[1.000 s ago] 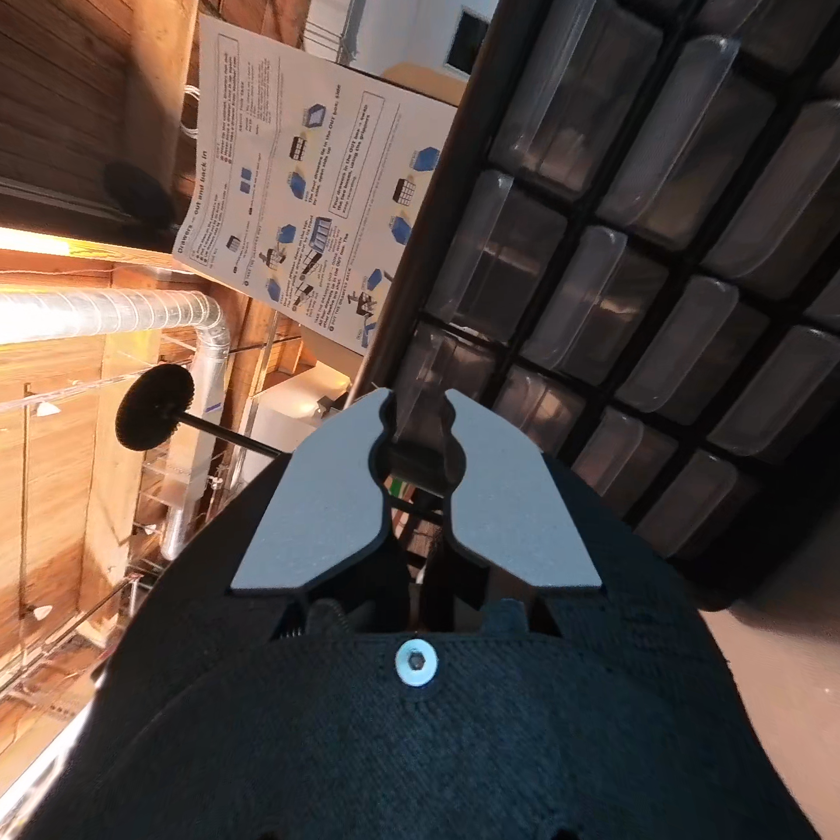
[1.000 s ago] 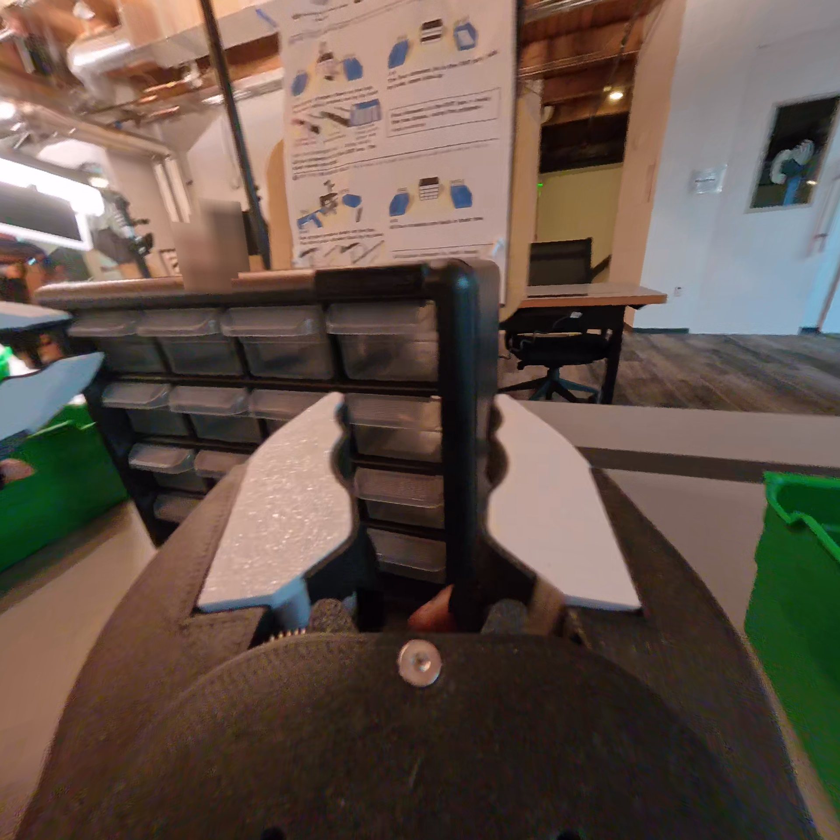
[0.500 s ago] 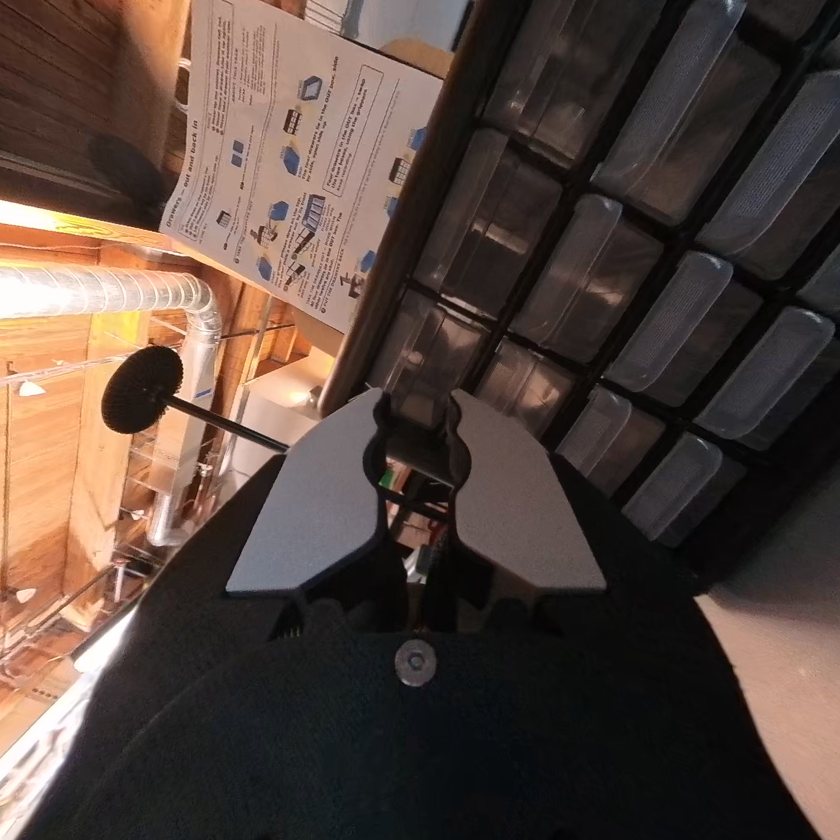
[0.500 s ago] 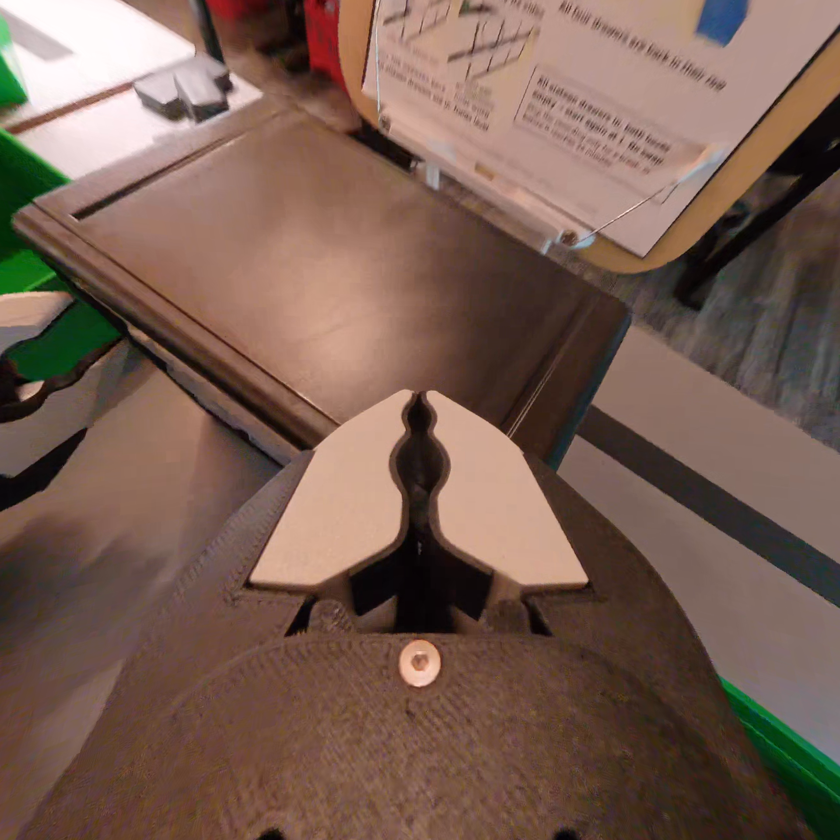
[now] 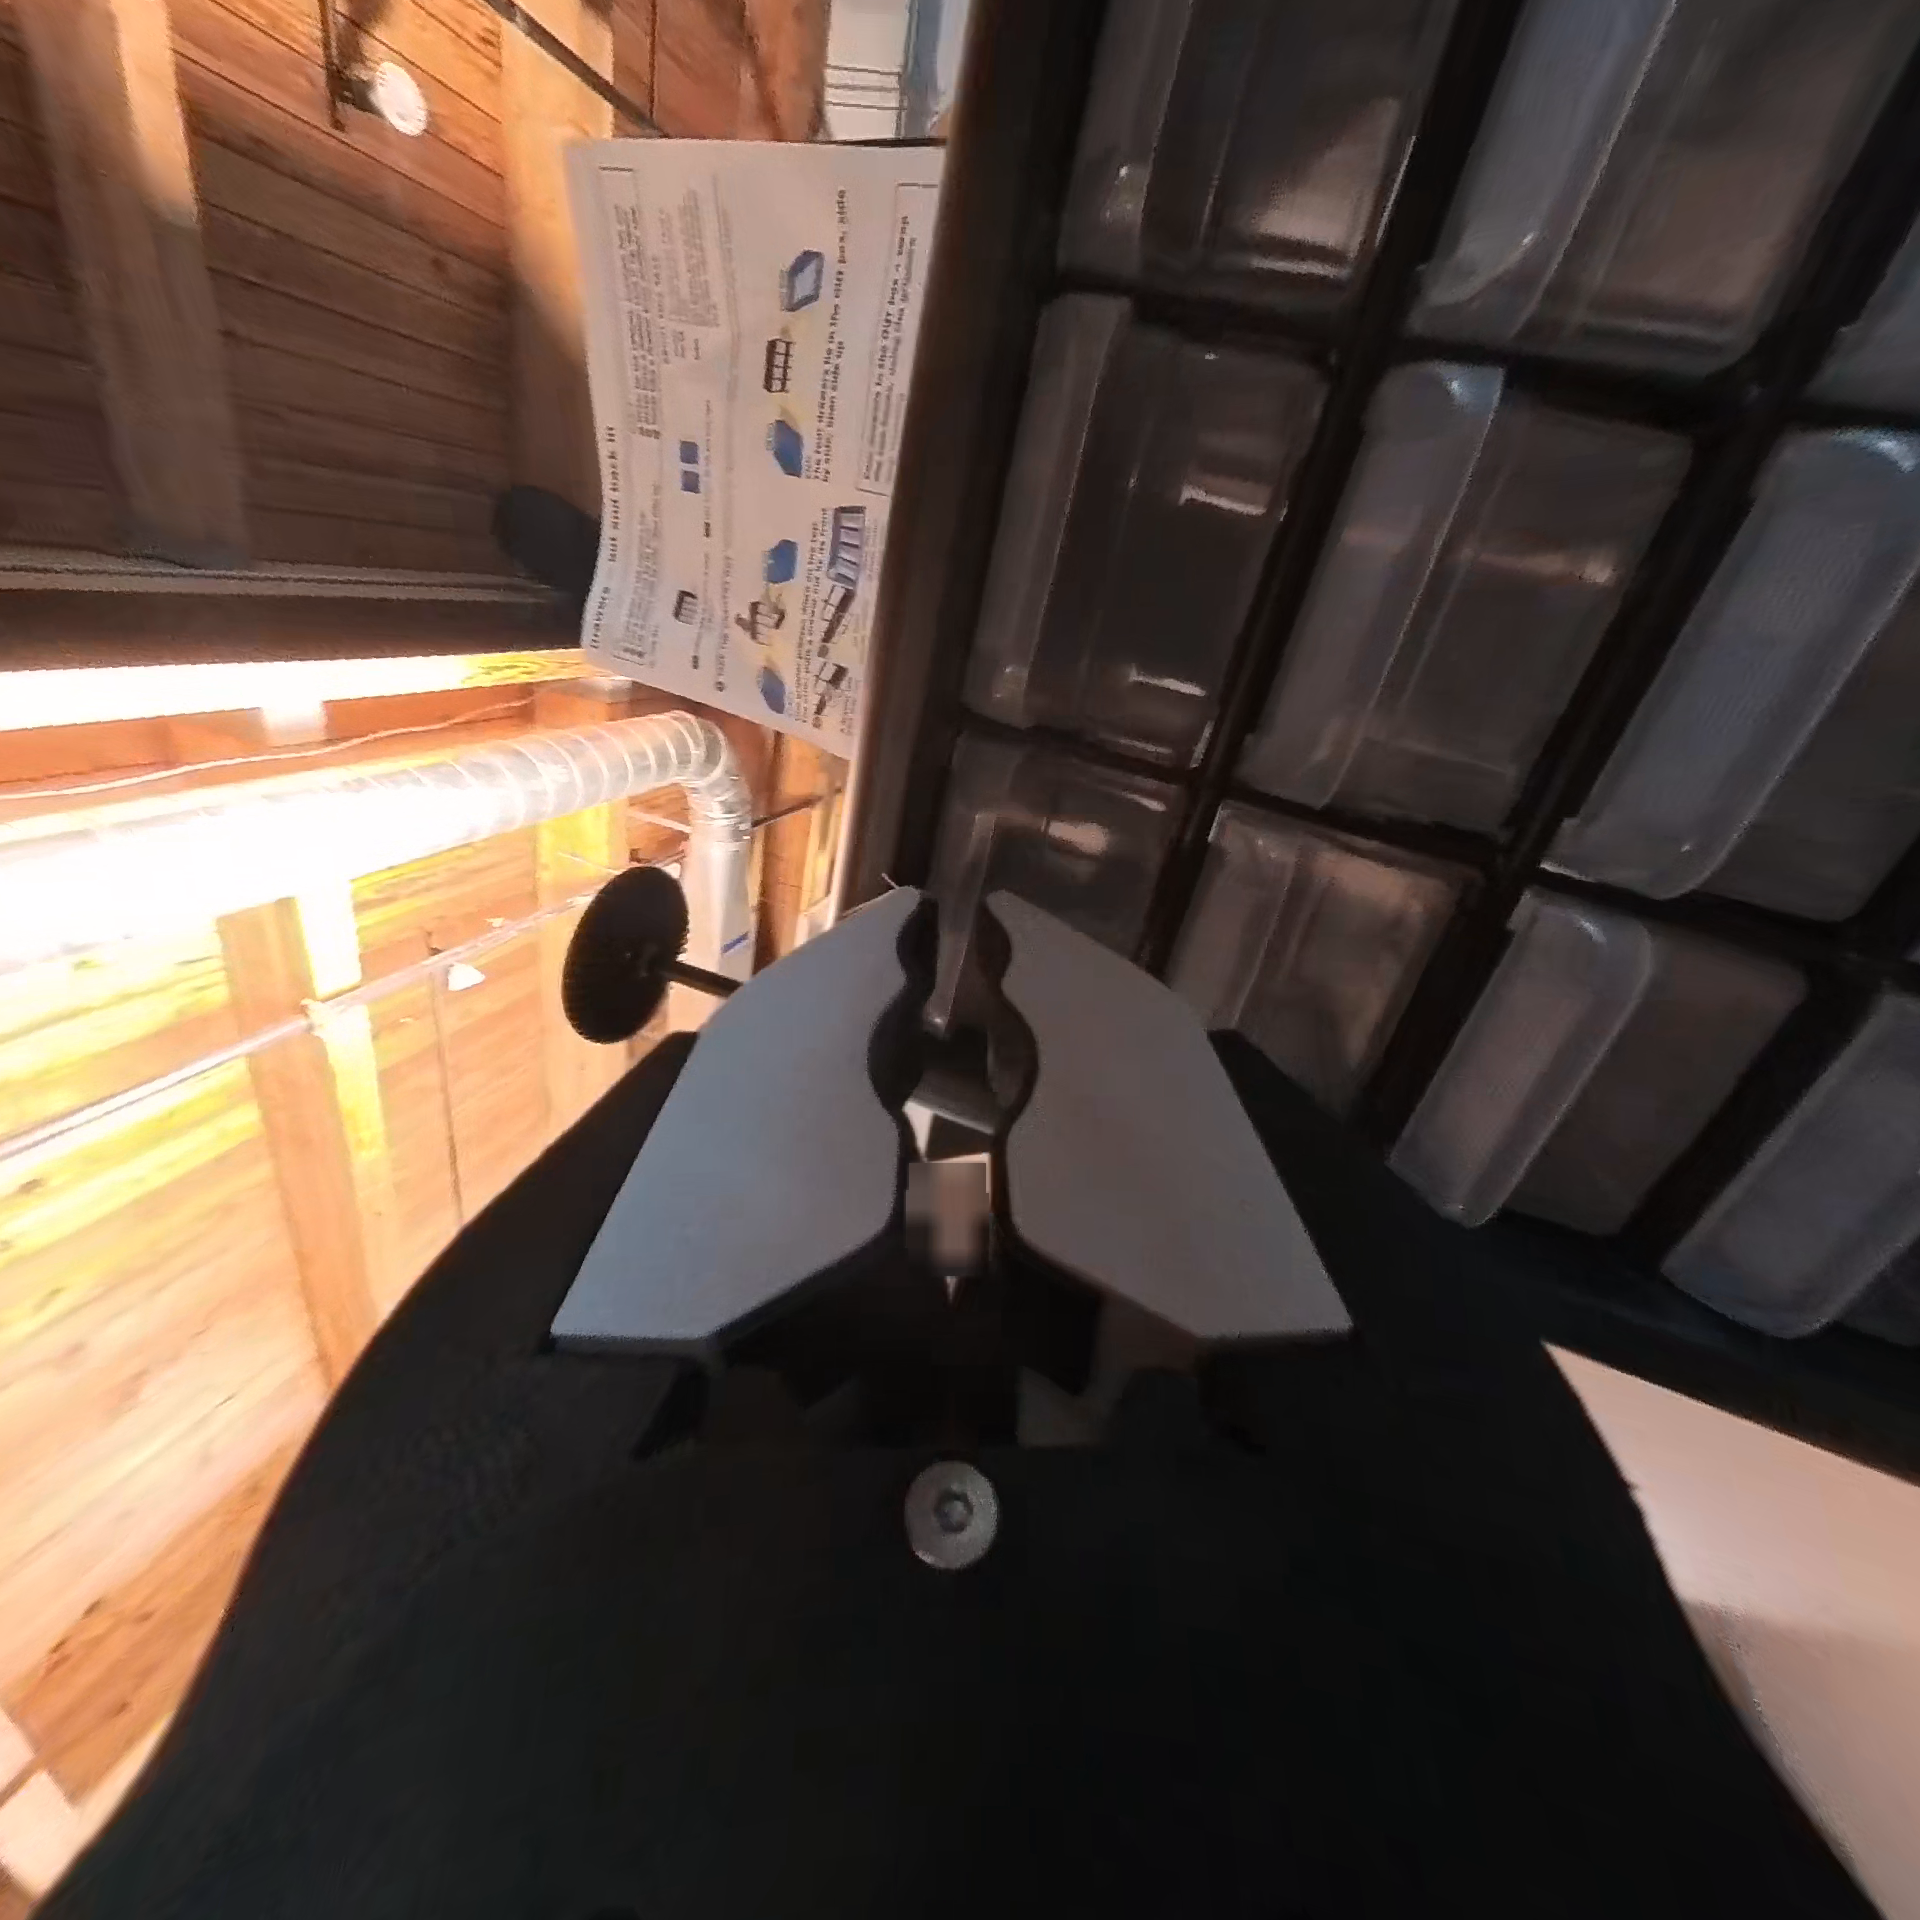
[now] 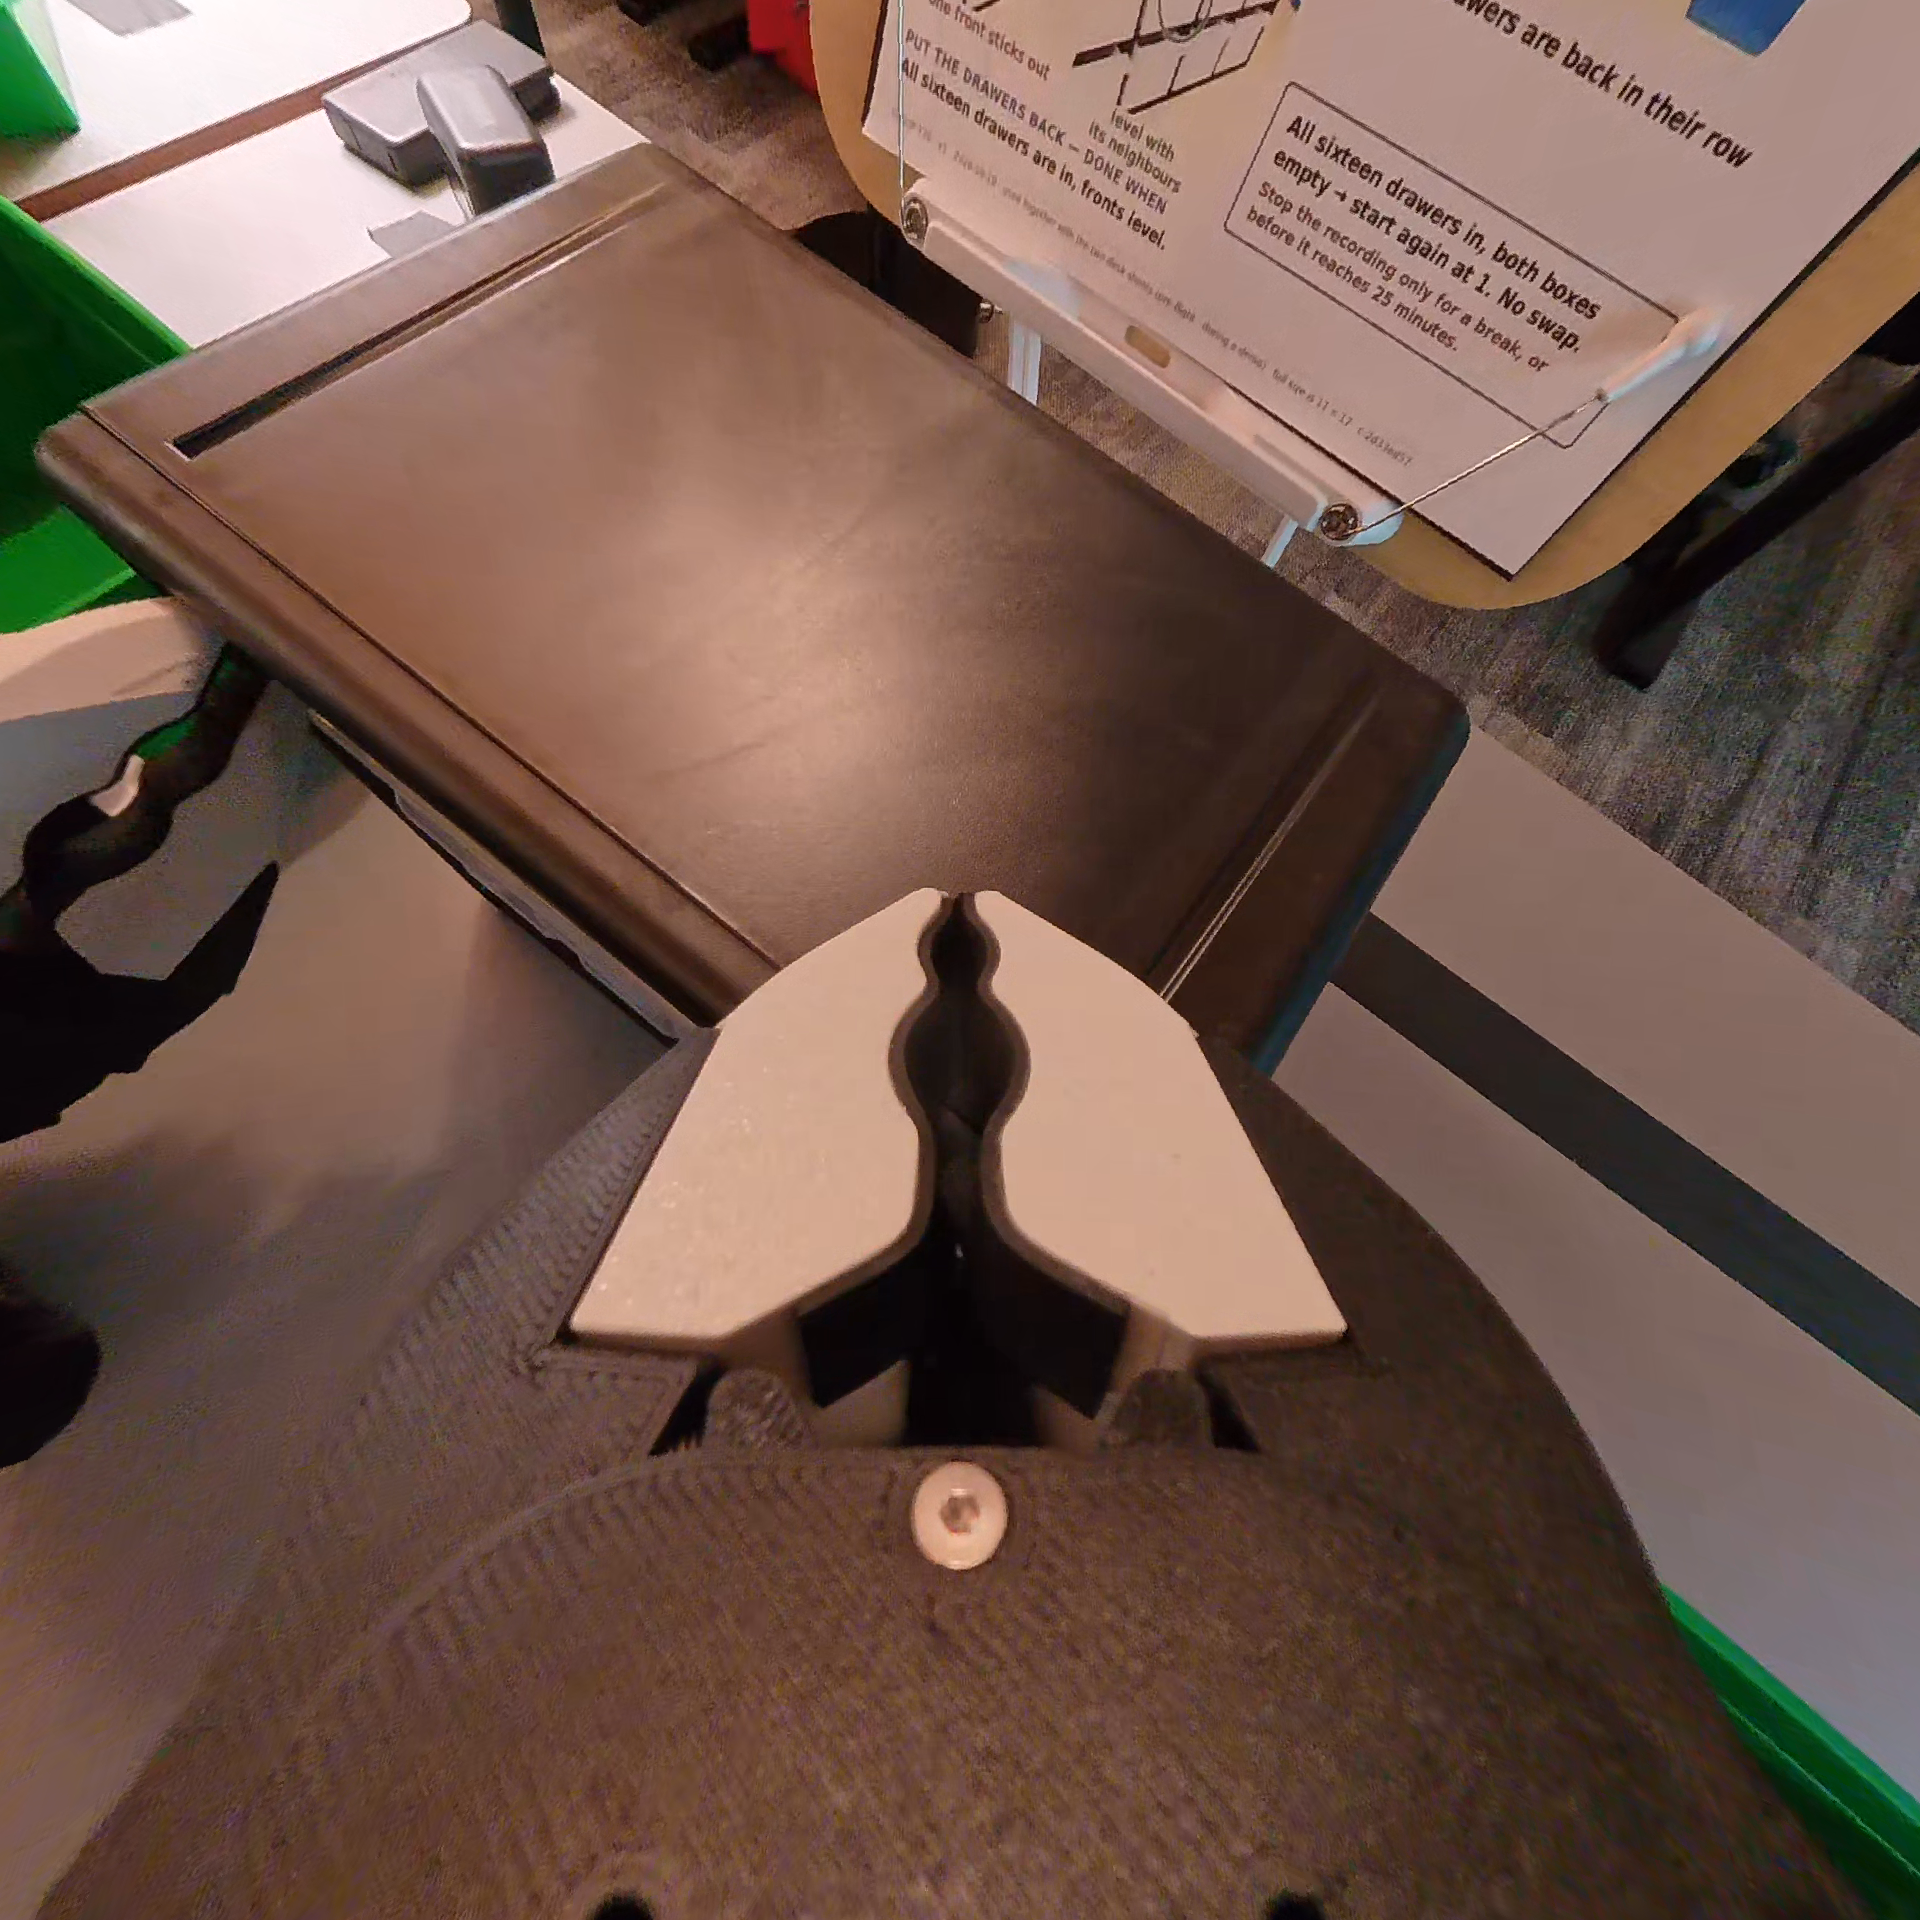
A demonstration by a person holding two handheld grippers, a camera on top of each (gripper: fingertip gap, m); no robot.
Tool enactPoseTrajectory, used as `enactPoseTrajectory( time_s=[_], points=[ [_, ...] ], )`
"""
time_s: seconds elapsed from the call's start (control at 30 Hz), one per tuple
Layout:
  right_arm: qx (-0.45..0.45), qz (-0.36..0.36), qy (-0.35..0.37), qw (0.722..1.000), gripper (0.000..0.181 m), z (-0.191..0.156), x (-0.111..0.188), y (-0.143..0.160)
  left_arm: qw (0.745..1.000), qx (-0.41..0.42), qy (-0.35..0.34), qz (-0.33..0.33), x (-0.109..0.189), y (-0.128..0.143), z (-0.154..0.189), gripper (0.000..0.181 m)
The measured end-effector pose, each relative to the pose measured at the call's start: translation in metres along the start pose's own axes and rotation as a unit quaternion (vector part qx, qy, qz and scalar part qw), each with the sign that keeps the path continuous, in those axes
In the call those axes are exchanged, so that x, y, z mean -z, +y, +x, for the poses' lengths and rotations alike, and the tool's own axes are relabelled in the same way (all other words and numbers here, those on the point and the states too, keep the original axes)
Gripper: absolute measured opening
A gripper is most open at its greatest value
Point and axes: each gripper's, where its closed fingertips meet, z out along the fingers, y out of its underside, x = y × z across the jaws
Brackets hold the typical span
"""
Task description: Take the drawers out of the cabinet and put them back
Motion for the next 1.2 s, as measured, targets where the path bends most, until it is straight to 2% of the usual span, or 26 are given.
enactPoseTrajectory(
  time_s=[0.5,0.73,0.83,0.97,1.0,1.03,1.2],
  points=[
    [0.0,0.012,0.002,1.0,0.002,0.0,0.0,0.0,1.0,0.015,0.0,0.014,0.031,-0.004,-0.01,0.007],
    [-0.001,0.019,0.0,1.0,0.002,0.0,0.0,0.0,0.994,0.088,0.053,0.035,0.036,-0.006,-0.006,0.057],
    [0.001,0.02,0.001,1.0,0.002,0.0,0.0,0.0,0.995,0.041,0.088,0.034,0.027,-0.001,0.001,0.072],
    [0.005,0.016,0.006,1.0,0.002,0.0,0.0,0.0,0.991,-0.013,0.128,0.029,0.014,0.006,0.011,0.068],
    [0.006,0.016,0.006,1.0,0.002,0.0,0.0,0.0,0.99,-0.02,0.134,0.03,0.012,0.006,0.012,0.064],
    [0.006,0.017,0.005,1.0,0.002,0.0,0.0,0.0,0.992,-0.018,0.124,0.035,0.011,0.005,0.008,0.05],
    [0.004,0.018,0.0,1.0,0.002,0.0,0.0,0.0,0.992,-0.035,0.115,0.046,0.027,-0.001,0.002,0.046]
  ],
)
